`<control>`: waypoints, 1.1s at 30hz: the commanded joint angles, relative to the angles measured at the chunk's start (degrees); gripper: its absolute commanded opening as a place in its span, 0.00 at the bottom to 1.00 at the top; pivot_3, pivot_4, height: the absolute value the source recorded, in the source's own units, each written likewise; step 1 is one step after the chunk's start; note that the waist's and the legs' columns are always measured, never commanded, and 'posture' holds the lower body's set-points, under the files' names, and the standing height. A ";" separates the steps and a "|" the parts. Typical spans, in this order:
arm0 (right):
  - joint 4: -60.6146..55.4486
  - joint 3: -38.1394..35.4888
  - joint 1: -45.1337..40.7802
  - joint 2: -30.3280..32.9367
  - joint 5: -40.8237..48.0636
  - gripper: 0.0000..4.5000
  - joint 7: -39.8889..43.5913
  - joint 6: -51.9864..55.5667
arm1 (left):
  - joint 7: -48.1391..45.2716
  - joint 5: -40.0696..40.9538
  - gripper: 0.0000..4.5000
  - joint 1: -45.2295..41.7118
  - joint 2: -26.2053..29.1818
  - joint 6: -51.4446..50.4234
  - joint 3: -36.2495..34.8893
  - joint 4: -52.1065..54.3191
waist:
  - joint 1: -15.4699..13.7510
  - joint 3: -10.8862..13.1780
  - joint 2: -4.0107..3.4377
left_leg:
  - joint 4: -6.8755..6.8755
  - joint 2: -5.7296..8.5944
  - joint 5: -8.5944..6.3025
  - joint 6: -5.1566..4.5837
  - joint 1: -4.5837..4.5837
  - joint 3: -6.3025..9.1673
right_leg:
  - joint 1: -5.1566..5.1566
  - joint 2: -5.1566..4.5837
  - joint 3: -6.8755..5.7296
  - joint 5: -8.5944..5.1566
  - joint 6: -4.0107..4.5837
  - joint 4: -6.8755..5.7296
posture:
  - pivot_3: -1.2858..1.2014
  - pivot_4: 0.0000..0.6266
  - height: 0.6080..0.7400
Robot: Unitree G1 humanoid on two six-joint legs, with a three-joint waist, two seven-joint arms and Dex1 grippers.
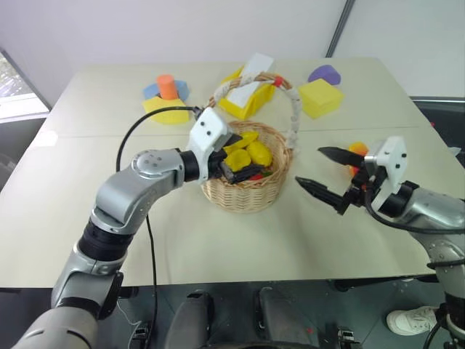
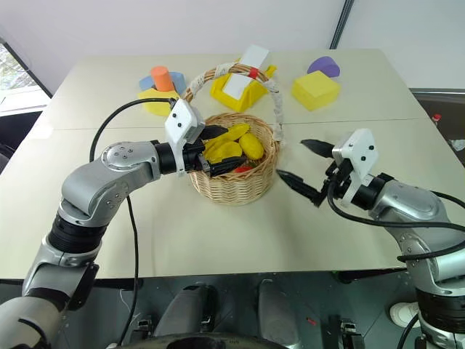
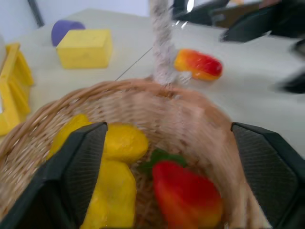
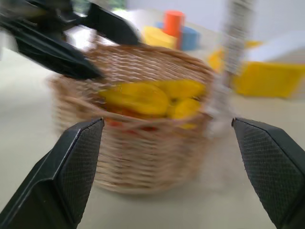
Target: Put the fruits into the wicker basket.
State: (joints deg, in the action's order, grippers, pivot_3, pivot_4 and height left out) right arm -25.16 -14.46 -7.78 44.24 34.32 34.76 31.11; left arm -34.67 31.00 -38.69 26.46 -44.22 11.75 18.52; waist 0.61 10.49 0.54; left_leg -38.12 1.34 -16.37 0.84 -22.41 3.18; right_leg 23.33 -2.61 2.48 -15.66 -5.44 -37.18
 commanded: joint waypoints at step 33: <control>19.36 -1.18 -12.96 1.73 -14.56 0.41 -7.44 8.36 | -10.28 4.17 1.00 12.41 3.40 8.79 -10.54 8.60 | 0.12 0.02 -0.19 | 0.03 -0.02 0.01 -0.01 -0.03 -0.10 | 0.09 0.07 0.07 0.00 0.00 -0.07 | 0.52 0.24 1.00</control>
State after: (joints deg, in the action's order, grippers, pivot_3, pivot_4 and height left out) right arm 1.54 -14.27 -21.90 44.09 18.55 23.78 40.37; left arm -44.03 33.41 -26.84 28.92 -36.73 4.76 25.62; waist 0.73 10.51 0.36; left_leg -38.09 1.32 -16.36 0.83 -22.44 3.08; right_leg 23.42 -2.54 2.54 -15.67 -5.44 -37.23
